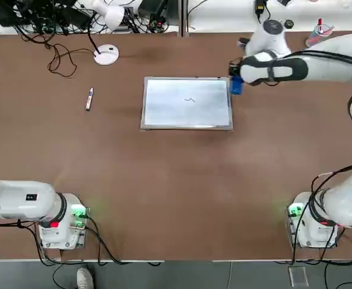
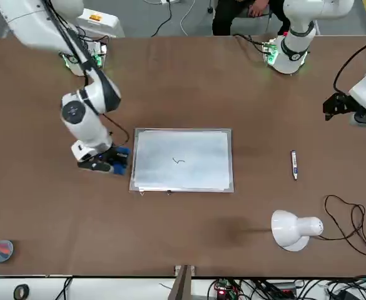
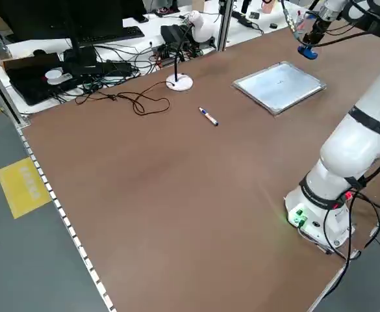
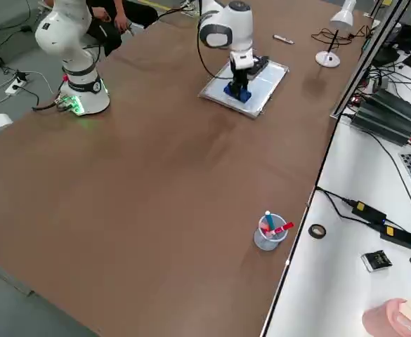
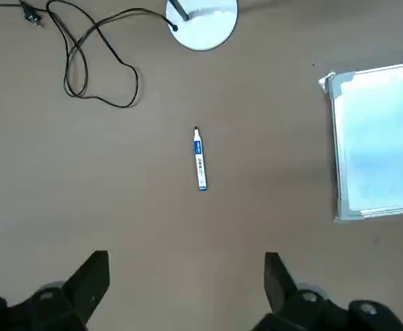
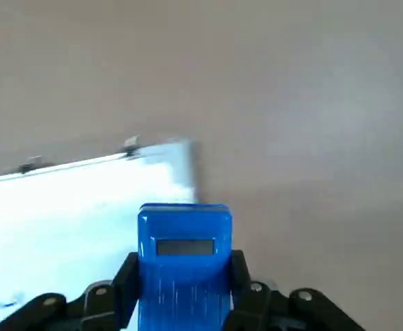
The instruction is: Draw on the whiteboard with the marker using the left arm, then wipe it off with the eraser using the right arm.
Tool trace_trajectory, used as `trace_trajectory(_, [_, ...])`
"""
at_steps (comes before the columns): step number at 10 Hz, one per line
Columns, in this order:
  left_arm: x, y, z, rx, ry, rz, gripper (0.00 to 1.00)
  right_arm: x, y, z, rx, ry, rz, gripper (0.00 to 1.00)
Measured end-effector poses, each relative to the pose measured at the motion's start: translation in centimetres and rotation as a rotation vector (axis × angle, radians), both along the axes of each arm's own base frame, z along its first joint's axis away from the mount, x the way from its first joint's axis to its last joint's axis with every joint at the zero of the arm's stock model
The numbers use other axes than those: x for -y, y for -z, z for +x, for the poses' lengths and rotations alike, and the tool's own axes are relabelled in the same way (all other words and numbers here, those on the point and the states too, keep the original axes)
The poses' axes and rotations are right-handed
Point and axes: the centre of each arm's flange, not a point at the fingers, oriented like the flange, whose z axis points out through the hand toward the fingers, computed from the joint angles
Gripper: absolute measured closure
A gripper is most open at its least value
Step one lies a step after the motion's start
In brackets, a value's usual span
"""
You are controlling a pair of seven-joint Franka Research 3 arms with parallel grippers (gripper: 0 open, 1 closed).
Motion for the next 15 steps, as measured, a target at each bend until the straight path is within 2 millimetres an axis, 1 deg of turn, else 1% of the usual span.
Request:
trace_trajectory(2, [0.0, -0.1, 0.1, 0.009, 0.002, -0.002, 0.00, -3.9, -0.8, -1.4, 0.008, 0.002, 0.021, 0.44])
trace_trajectory(4, [0.0, -0.1, 0.2, 0.017, 0.002, -0.003, 0.00, -6.5, -0.9, -2.4, 0.016, 0.005, 0.039, 0.44])
trace_trajectory(6, [-0.1, -0.1, 0.3, 0.021, 0.000, -0.004, 0.00, -8.4, -0.1, -2.9, 0.027, -0.005, 0.055, 0.44])
trace_trajectory(8, [-0.3, -0.1, 0.4, 0.022, -0.003, -0.005, 0.00, -10.1, 1.4, -3.4, 0.022, -0.030, 0.054, 0.44])
trace_trajectory(10, [-0.5, -0.1, 0.4, 0.023, -0.007, -0.005, 0.00, -11.3, 2.4, -3.5, 0.022, -0.047, 0.053, 0.44])
trace_trajectory(13, [-0.8, -0.2, 0.5, 0.026, -0.012, -0.005, 0.00, -11.7, 3.3, -3.4, 0.018, -0.055, 0.046, 0.44])
trace_trajectory(15, [-0.9, -0.4, 0.5, 0.029, -0.016, -0.011, 0.00, -11.9, 4.4, -3.4, 0.012, -0.058, 0.037, 0.44])
